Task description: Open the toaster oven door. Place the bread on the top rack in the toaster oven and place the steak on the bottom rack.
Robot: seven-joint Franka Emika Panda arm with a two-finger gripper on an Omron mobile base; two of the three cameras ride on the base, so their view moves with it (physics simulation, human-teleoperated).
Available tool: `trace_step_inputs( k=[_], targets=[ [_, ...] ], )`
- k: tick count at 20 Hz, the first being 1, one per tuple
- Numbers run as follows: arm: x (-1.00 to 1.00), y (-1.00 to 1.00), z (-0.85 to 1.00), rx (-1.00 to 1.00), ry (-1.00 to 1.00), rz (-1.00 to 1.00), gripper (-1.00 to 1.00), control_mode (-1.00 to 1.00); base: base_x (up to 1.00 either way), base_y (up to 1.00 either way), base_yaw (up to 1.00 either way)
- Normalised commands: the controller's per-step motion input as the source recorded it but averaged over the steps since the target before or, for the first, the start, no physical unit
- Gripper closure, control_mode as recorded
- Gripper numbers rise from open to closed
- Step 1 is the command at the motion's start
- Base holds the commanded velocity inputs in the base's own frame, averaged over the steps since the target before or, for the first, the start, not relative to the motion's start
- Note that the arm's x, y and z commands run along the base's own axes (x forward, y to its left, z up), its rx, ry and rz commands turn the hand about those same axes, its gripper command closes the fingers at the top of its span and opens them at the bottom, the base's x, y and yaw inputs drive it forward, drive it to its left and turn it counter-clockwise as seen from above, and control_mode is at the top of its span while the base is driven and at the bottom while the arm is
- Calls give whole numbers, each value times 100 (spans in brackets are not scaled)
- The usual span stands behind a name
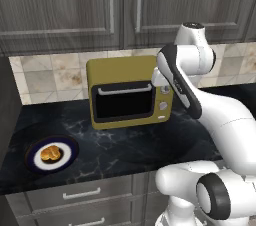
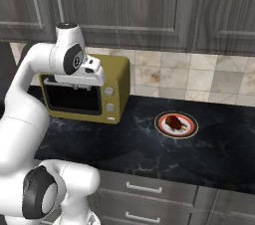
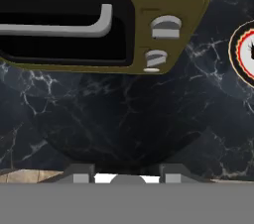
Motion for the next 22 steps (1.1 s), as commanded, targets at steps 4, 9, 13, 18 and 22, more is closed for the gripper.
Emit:
trace_step_inputs(
  k=[4,9,13,18,22],
  targets=[
    [-7,2,-6,-2,4,0,-100,-100,0,0,0],
    [-33,44,-27,-9,-8,15,-100,-100,0,0,0],
    [-26,51,-9,-16,-11,31,-100,-100,0,0,0],
    [-18,48,-6,-17,-8,49,-100,-100,0,0,0],
    [0,67,0,-26,-5,34,-100,-100,0,0,0]
  ],
)
